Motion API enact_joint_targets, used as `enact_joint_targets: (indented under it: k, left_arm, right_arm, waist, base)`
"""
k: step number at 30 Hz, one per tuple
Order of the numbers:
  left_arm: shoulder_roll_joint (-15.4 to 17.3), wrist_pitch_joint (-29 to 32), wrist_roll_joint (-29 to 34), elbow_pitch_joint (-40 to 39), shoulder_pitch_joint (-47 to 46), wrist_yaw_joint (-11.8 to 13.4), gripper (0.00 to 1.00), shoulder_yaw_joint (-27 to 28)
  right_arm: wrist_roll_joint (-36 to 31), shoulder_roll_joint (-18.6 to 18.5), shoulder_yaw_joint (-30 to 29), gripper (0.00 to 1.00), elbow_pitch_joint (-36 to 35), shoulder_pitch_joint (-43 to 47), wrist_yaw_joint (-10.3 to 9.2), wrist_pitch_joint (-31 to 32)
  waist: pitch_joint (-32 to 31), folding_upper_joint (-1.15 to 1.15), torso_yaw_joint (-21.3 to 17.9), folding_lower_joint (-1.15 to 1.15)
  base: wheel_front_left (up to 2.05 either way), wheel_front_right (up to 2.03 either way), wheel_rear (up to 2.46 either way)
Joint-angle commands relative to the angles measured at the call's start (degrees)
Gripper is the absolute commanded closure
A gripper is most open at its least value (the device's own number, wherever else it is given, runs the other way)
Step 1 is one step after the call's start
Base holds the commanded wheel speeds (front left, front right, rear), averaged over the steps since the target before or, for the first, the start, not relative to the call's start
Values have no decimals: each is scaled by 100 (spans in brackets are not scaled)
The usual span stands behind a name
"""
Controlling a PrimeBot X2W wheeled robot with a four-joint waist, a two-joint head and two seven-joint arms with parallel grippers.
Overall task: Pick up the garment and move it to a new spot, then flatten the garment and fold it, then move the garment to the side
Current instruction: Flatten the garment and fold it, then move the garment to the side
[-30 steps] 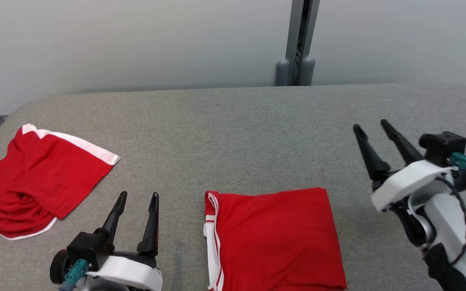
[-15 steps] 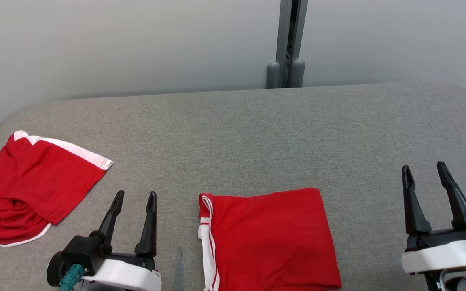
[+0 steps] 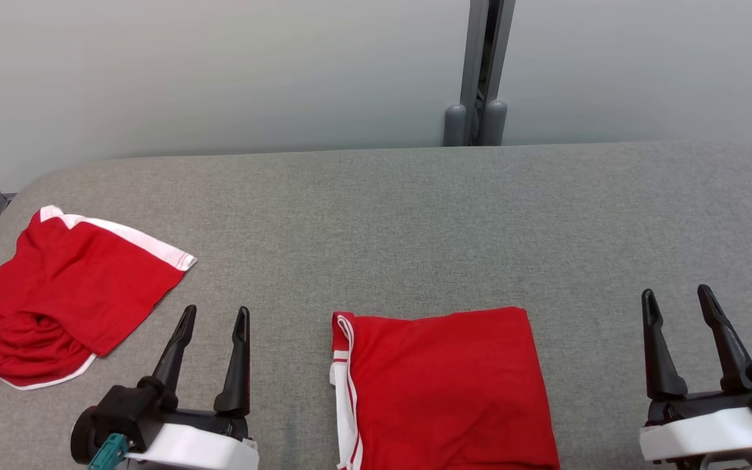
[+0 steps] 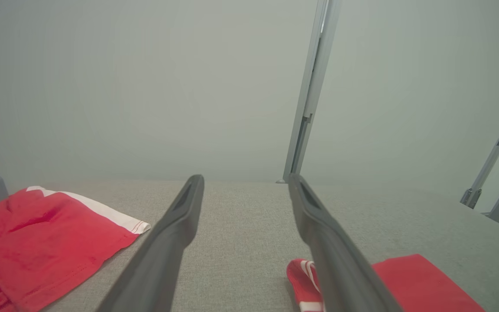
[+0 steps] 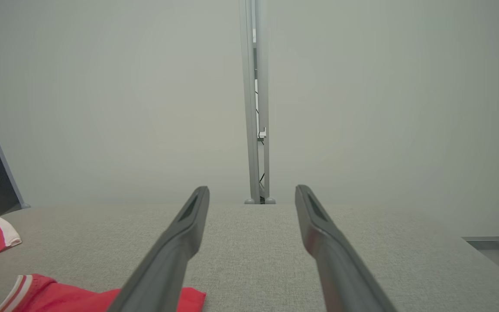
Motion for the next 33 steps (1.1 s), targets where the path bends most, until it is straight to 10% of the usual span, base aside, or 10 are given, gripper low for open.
enact_joint_targets:
  k: [1, 22, 33]
  left_arm:
    - [21, -29, 14, -30, 36, 2, 0, 7]
    - [21, -29, -23, 93, -72, 42, 0, -90]
    - [24, -29, -3, 234, -170, -22, 0, -200]
  right_arm:
    - [-24, 0, 0, 0, 20, 33, -2, -8]
    - [-18, 29, 45, 0, 195, -44, -2, -8]
    - [1150, -58, 934, 0, 1175, -140, -2, 495]
  waist:
    - [-2, 0, 7, 0]
    - [92, 0, 48, 0]
    - [240, 0, 162, 0]
  base:
    - [0, 0, 0]
    - [0, 0, 0]
    - [0, 0, 0]
